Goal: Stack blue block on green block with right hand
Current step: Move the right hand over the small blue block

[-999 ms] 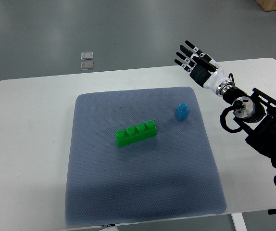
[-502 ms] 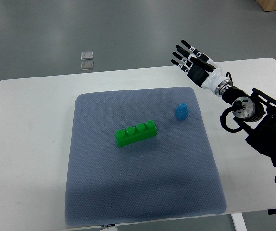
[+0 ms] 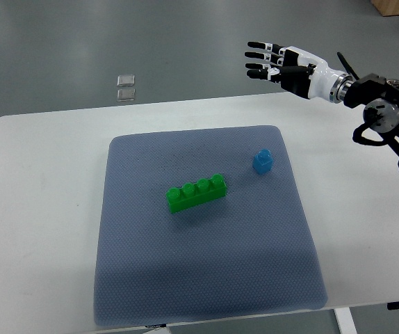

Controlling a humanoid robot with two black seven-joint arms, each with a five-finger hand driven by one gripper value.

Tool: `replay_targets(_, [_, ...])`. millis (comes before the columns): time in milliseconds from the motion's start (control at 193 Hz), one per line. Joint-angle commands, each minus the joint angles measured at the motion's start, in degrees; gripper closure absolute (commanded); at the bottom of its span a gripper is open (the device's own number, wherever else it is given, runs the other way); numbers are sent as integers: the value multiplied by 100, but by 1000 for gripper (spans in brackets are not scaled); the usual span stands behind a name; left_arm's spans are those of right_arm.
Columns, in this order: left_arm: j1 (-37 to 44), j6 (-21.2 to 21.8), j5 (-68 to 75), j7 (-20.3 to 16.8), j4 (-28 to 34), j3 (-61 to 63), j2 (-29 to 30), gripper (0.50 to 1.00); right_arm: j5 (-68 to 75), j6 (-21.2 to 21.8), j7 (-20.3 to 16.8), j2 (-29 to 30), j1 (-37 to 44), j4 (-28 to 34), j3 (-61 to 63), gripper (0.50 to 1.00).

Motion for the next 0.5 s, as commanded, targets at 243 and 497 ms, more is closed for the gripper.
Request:
replay_targets(243, [2, 1, 0, 0, 0, 0, 0, 500, -671, 199, -17, -477, 2293, 485, -3692, 587])
replay_targets(497, [2, 1, 0, 0, 0, 0, 0, 500, -1365, 524, -17, -468, 4051, 1522, -6126, 587])
